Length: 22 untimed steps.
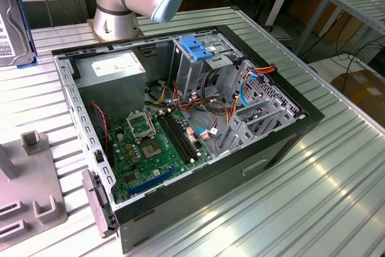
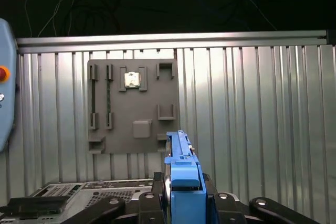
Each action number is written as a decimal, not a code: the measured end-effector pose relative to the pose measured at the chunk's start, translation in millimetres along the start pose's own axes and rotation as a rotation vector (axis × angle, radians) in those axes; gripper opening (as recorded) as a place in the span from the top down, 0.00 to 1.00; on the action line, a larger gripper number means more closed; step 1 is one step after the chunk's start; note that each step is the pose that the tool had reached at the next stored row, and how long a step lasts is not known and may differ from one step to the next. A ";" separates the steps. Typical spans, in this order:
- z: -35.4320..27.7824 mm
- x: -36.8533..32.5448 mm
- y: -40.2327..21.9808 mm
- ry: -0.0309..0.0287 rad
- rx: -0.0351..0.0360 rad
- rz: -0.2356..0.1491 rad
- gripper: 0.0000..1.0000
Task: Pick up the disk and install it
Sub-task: 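Pick up the disk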
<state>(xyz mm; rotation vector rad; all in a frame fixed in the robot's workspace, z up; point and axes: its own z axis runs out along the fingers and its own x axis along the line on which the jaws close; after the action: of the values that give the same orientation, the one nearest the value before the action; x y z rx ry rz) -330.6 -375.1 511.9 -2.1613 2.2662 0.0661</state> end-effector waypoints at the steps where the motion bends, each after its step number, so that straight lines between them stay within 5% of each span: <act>1: -0.1 -0.1 -1.2 0.0000 -0.0001 0.000 0.63; 22: -0.6 -1.2 -25.0 0.0000 -0.0001 0.000 0.63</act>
<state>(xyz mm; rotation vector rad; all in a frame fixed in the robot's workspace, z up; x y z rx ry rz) -305.6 -375.1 511.9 -2.1614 2.2663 0.0662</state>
